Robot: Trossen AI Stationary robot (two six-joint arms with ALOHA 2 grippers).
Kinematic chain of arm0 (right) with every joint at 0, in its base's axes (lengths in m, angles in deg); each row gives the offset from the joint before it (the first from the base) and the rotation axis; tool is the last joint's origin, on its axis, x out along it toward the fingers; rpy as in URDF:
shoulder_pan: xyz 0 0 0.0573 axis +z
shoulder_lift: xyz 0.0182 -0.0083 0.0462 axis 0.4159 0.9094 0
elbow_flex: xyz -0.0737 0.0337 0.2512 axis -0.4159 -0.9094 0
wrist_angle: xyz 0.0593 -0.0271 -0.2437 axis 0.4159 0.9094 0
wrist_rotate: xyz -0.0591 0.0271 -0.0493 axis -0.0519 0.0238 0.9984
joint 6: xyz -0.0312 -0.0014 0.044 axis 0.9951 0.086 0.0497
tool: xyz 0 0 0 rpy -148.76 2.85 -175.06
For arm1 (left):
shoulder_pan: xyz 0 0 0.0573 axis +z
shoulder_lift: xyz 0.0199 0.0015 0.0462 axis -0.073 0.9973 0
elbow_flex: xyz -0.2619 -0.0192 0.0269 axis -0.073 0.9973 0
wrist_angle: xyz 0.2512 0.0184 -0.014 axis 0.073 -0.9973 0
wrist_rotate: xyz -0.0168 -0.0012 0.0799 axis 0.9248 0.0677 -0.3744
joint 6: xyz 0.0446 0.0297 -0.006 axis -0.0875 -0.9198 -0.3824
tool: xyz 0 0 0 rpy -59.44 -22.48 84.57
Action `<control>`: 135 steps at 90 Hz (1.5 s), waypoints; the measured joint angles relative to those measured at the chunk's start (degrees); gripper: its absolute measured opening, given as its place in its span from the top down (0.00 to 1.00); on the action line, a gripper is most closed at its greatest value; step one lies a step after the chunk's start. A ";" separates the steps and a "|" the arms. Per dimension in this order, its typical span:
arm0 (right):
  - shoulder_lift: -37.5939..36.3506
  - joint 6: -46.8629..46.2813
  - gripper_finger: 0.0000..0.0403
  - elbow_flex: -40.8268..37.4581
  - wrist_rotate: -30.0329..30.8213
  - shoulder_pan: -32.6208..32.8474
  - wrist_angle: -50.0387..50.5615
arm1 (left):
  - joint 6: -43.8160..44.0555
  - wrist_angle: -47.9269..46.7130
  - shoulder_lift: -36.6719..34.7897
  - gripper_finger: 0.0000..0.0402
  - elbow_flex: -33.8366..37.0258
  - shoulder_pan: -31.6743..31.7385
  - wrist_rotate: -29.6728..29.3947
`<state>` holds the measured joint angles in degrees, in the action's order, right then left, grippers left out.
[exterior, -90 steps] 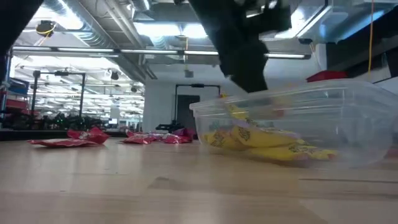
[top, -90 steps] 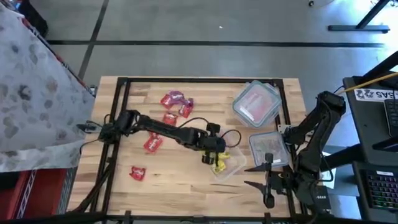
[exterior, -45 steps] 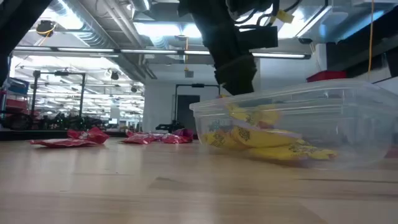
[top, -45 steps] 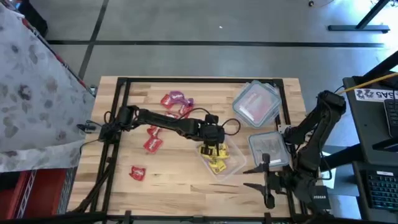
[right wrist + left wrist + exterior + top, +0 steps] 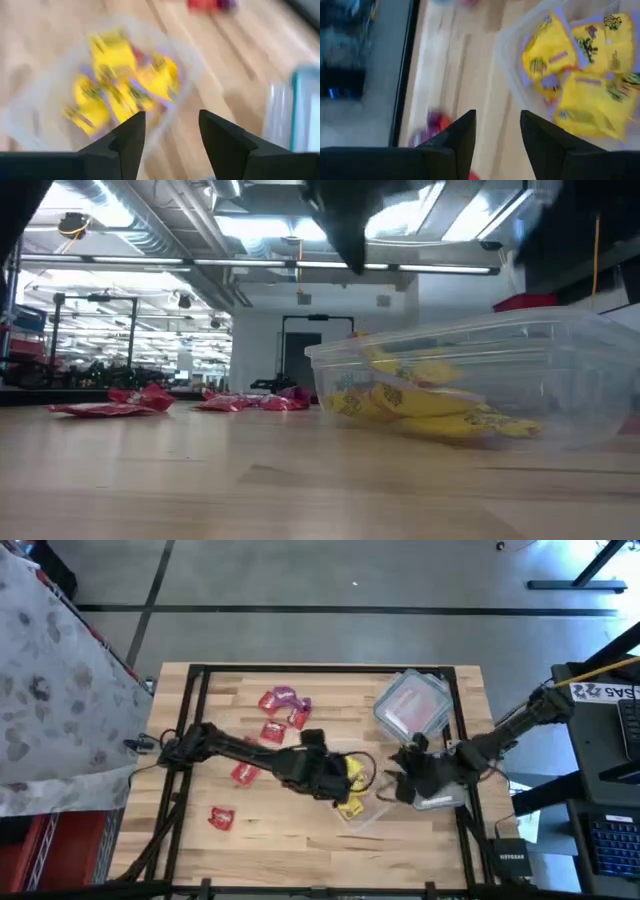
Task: Sort candy
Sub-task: Put the red candy into the rectangular transparent food container
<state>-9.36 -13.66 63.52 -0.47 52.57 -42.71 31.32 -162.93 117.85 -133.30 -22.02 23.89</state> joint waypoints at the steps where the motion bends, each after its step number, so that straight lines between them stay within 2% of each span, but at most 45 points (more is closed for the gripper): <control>1: 0.40 0.01 0.57 0.00 -0.80 -0.78 0.14 | 1.64 -0.97 -0.01 0.66 -0.22 -0.42 -0.01; 9: 4.13 0.25 0.57 0.00 -5.47 -5.85 1.29 | 15.44 -6.72 -0.02 0.66 -1.09 -4.22 0.31; 18: 9.25 2.82 0.57 0.00 -10.55 -9.14 1.98 | 28.64 -5.96 -0.02 0.66 -0.81 -8.51 2.44; 24: 12.50 3.26 0.57 0.00 -14.12 -10.35 2.15 | 32.75 -1.98 0.04 0.66 0.47 -11.02 3.49; 34: 17.55 4.25 0.57 0.00 -17.86 -10.83 0.20 | 37.47 5.89 0.31 0.66 4.63 -14.49 2.06; 40: 19.98 4.74 0.57 0.00 -19.68 -10.81 -2.58 | 41.66 8.62 0.31 0.66 8.04 -15.57 3.87; 52: 23.90 4.77 0.57 0.16 -24.95 -10.78 -10.63 | 52.77 6.81 0.41 0.66 14.51 -17.57 5.75; 63: 27.19 4.95 0.57 3.69 -26.47 -10.78 -12.56 | 62.14 -2.91 0.46 0.66 15.83 -19.69 7.34; 73: 29.10 10.50 0.57 8.11 -24.77 -10.22 -13.04 | 70.43 -12.58 0.44 0.66 14.95 -21.93 10.30; 82: 29.28 15.37 0.57 12.09 -22.48 -9.98 -11.94 | 73.48 -11.02 -1.23 0.66 14.86 -24.24 11.68; 94: 28.60 19.73 0.57 19.16 -18.01 -9.95 0.79 | 80.29 -8.31 -2.27 0.66 14.70 -27.78 21.60; 102: 28.59 21.33 0.57 22.97 -12.24 -9.32 6.70 | 82.32 -8.40 -1.95 0.66 15.11 -31.25 25.36; 111: 28.37 22.96 0.57 24.24 -7.42 -8.02 8.67 | 83.96 -9.55 -1.97 0.66 16.02 -35.08 25.77; 123: 28.35 24.28 0.57 24.05 -5.77 -5.00 11.32 | 96.79 -11.76 -2.59 0.64 17.75 -38.71 30.82; 135: 28.37 24.55 0.57 22.85 -3.04 -2.13 13.94 | 100.92 -12.08 -3.83 0.61 19.31 -40.95 30.17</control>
<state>19.02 10.89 86.37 -3.52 50.45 -28.77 132.23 -175.01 114.02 -113.99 -62.97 54.06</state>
